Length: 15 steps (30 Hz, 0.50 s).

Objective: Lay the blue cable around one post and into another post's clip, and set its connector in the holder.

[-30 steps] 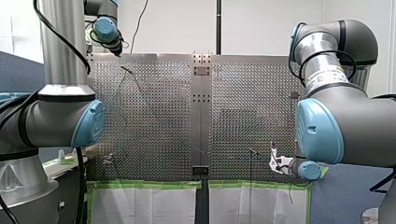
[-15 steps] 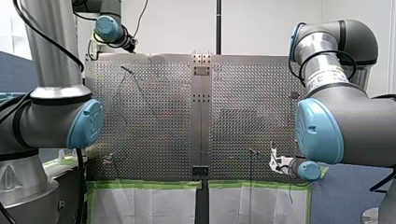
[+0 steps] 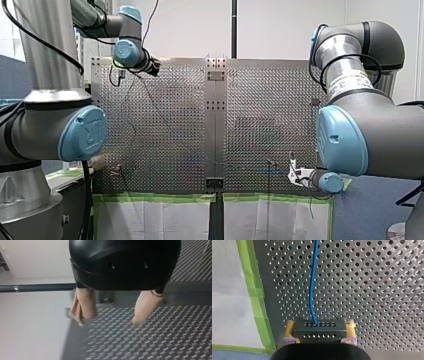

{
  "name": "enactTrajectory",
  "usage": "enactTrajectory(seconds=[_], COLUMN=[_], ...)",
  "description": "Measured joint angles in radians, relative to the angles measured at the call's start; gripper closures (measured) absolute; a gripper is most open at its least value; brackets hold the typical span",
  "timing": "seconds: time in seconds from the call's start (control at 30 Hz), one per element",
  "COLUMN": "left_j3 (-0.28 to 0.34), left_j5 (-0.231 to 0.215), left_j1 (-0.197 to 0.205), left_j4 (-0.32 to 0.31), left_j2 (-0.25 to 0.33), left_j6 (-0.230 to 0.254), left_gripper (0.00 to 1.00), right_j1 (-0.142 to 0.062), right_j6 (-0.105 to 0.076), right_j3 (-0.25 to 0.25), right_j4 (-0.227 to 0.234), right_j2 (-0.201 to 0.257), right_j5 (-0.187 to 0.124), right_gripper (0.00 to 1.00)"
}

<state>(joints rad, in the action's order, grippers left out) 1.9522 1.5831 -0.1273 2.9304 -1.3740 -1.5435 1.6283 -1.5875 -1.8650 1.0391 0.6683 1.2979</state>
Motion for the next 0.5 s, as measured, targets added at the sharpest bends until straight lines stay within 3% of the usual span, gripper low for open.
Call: enactTrajectory(seconds=[0.17,0.5], left_j3=[0.055,0.107], left_j5=[0.059,0.164], left_j1=[-0.059,-0.165], left_j4=[-0.059,-0.165], left_j2=[-0.059,-0.164], left_j6=[-0.048,-0.106], left_gripper=[0.00,0.00], right_j1=[0.002,0.009], right_j6=[0.002,0.020], right_j3=[0.000,0.000], right_j4=[0.001,-0.003], right_j2=[0.000,0.000], right_j5=[-0.001,-0.001], right_gripper=[1.00,1.00])
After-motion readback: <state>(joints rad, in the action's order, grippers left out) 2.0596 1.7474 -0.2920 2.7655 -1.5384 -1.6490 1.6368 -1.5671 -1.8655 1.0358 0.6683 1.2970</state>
